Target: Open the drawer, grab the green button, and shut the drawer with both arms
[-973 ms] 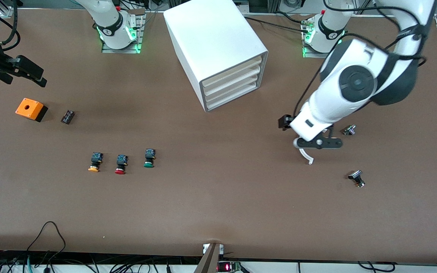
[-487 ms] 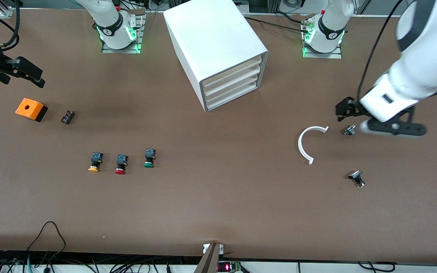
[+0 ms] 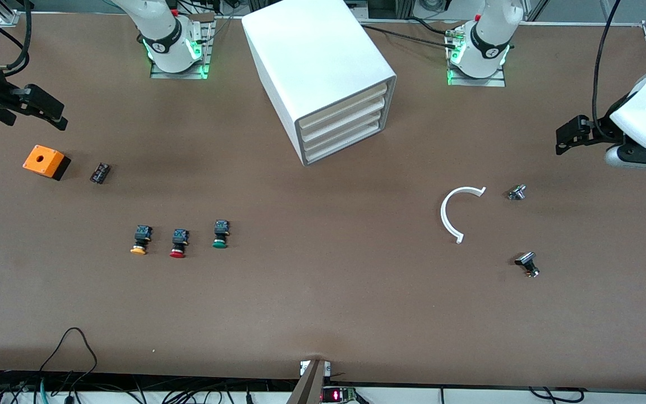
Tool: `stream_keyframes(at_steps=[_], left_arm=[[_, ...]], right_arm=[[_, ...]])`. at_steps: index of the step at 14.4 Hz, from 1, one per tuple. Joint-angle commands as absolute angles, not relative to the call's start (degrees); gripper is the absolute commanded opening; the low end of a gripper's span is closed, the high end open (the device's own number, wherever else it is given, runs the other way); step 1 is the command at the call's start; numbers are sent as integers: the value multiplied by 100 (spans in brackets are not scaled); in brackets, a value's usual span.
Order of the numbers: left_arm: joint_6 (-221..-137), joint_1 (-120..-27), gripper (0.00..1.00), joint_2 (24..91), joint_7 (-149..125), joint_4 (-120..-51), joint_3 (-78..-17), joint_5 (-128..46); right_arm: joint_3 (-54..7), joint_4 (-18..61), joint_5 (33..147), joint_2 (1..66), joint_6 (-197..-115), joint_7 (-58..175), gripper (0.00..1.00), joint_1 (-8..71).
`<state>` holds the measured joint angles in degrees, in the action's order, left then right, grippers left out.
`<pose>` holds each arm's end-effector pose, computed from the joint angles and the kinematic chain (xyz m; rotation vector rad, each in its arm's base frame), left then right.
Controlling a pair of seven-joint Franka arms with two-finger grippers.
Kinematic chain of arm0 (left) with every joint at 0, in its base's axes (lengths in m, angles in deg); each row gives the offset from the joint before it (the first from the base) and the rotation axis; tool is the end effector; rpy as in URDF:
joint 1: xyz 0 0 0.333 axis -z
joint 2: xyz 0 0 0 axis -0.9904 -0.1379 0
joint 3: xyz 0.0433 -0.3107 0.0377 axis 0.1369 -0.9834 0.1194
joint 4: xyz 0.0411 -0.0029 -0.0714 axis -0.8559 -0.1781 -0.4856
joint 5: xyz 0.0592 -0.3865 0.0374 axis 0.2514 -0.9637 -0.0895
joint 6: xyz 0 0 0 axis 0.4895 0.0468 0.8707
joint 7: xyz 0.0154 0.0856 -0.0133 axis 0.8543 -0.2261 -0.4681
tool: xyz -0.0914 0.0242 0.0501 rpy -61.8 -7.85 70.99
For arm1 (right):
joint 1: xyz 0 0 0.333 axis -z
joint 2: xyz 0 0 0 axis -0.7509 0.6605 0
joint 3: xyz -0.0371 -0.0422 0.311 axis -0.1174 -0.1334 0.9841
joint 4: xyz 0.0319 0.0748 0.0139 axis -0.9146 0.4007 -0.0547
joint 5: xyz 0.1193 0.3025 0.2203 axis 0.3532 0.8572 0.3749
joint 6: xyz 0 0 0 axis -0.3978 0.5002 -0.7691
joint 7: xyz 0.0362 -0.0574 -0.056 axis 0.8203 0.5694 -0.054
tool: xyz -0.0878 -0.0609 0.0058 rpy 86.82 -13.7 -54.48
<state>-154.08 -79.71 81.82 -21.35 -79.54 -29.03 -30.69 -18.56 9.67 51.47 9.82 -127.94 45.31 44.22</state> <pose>0.5627 -0.0188 0.5882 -3.1193 0.1313 0.0596 0.5466 0.0342 0.6458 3.1191 -0.1162 0.0098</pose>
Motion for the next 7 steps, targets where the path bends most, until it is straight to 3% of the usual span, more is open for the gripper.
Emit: stream_keyframes(at_steps=[1, 7], left_arm=[[-15615, -7794, 100, 8516, -2266, -8295, -2743, -3117], [-15360, -7847, 100, 8402, -2205, -8181, -2770, -3169]], right_arm=[[-1794, 914, 5100, 980, -12829, 4675, 100, 4497], [-1803, 905, 5083, 980, -12829, 4675, 100, 4506]])
